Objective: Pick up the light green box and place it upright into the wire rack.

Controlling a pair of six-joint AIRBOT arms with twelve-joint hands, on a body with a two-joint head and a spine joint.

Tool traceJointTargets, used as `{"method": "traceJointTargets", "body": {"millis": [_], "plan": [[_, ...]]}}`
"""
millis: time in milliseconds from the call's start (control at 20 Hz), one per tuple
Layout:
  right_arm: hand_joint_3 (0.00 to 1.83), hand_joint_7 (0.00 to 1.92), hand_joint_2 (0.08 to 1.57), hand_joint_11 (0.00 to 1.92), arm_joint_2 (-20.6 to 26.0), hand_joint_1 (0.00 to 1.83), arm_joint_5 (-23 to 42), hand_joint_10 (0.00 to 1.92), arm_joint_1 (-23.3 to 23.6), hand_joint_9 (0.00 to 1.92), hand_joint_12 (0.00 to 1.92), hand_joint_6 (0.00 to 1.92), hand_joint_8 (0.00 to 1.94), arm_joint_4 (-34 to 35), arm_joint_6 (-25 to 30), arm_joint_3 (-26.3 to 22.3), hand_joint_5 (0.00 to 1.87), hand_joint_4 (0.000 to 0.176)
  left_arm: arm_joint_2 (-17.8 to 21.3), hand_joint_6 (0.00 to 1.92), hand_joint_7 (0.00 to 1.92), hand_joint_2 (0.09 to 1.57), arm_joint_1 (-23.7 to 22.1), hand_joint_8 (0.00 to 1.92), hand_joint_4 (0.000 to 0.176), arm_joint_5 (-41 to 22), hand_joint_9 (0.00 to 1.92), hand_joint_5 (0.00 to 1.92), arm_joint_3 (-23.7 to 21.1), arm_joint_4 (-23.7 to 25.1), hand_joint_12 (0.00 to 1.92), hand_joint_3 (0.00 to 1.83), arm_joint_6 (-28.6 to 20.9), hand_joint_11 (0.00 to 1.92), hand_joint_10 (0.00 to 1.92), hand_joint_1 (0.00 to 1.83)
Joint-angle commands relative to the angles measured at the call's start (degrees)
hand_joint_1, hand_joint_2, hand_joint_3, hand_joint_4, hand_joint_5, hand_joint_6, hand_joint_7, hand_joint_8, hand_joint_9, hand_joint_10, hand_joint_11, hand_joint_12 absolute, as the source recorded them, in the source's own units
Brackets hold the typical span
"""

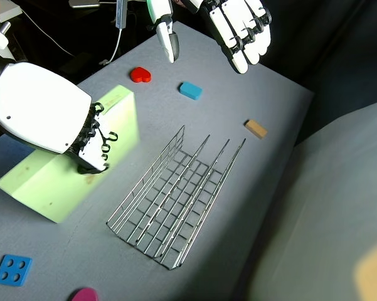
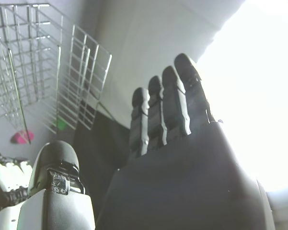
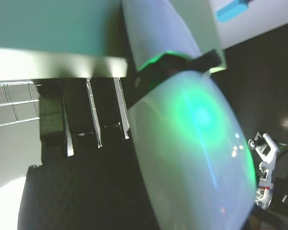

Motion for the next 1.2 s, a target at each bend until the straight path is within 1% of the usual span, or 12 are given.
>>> {"method": "traceJointTargets", "body": {"millis": [0,150,250,300,450,550,600,700,850,950,1000,1150], "plan": [[0.00,0.96,1.17,0.82,0.51,1.24,1.52,1.45,1.36,0.85,1.73,1.06,1.26,-3.83,-0.16,-0.17,0.82,0.000,0.31,0.01,0.19,1.18,-1.02,0.01,0.000,-1.81,0.15,0.21,0.01,4.19,0.60,0.00,0.26,0.00,0.00,0.16],[0.00,0.96,1.16,0.81,2.16,1.23,1.34,1.43,3.43,0.85,1.70,1.06,1.24,-3.84,-0.82,-1.54,0.83,0.000,0.31,0.01,0.19,1.18,-1.02,0.01,0.000,-1.76,0.15,0.21,0.02,4.18,0.60,0.00,0.26,0.00,0.00,0.16],[0.00,0.97,1.16,0.77,3.62,1.23,1.32,1.35,6.10,0.85,1.62,1.08,1.21,-3.83,-2.09,-3.09,0.83,0.000,0.32,0.00,0.17,1.18,-1.02,0.00,0.000,-1.69,0.15,0.20,0.00,4.07,0.57,0.00,0.26,0.00,0.00,0.16],[0.00,0.97,1.16,0.77,4.16,1.23,0.99,1.35,7.69,0.85,1.62,1.08,1.21,-3.83,-2.60,-3.58,0.83,0.000,0.32,0.00,0.17,1.18,-1.02,0.00,0.000,-1.67,0.15,0.20,0.00,3.94,0.57,0.00,0.26,0.00,0.00,0.16],[0.00,0.97,1.16,0.78,5.04,1.23,-0.22,1.32,11.94,0.86,1.59,1.09,1.20,-3.83,-4.68,-3.77,0.83,0.000,0.33,0.00,0.17,1.18,-1.07,0.00,0.000,-1.67,0.15,0.20,0.00,3.89,0.57,0.00,0.26,0.00,0.00,0.16],[0.00,0.97,1.16,0.78,5.17,1.22,0.14,1.30,14.34,0.86,1.58,1.10,1.20,-5.31,-5.75,-3.48,0.83,0.000,0.33,0.00,0.17,1.18,-1.13,0.00,0.000,-1.34,0.15,0.20,0.01,3.89,0.57,0.00,0.26,0.00,0.00,0.17],[0.00,0.91,1.17,0.78,5.15,1.33,0.89,1.44,15.52,0.83,1.58,1.11,1.17,-6.23,-6.57,-3.24,0.77,0.000,0.36,0.00,0.18,1.18,-1.14,0.00,0.000,-1.28,0.15,0.20,0.01,3.88,0.57,0.00,0.26,0.00,0.00,0.17],[0.00,0.89,1.18,0.78,4.82,1.36,1.51,1.48,17.12,0.82,1.59,1.12,1.16,-6.27,-8.42,-2.44,0.76,0.000,0.39,0.00,0.18,1.18,-1.15,0.00,0.000,-1.21,0.15,0.20,0.07,3.88,0.58,0.00,0.26,0.00,0.00,0.17],[0.00,0.89,1.18,0.78,3.52,1.36,2.15,1.48,17.82,0.82,1.59,1.12,1.16,-6.96,-9.30,-0.13,0.76,0.000,0.39,0.00,0.19,1.17,-1.19,0.00,0.000,-1.21,0.15,0.22,0.12,3.88,0.59,0.00,0.26,0.00,0.00,0.19],[0.00,0.89,1.18,0.78,1.81,1.36,3.16,1.48,17.71,0.82,1.59,1.12,1.16,-9.15,-9.51,2.54,0.76,0.000,0.39,0.00,0.19,1.17,-1.28,0.00,0.000,-1.21,0.16,0.22,0.14,3.89,0.60,0.00,0.26,0.00,0.00,0.19],[0.00,0.89,1.18,0.77,0.38,1.36,3.94,1.50,17.26,0.80,1.59,1.13,1.17,-10.30,-8.97,4.60,0.74,0.000,0.39,0.00,0.20,1.17,-1.38,0.00,0.000,-1.01,0.17,0.22,0.19,3.89,0.65,0.00,0.26,0.00,0.00,0.19],[0.00,0.88,1.19,0.78,-0.67,1.36,4.67,1.49,16.28,0.81,1.59,1.14,1.18,-12.30,-8.54,5.65,0.73,0.000,0.44,0.00,0.19,1.17,-1.45,0.00,0.000,-0.79,0.15,0.22,0.22,3.89,0.60,0.00,0.26,0.00,0.00,0.19]]}}
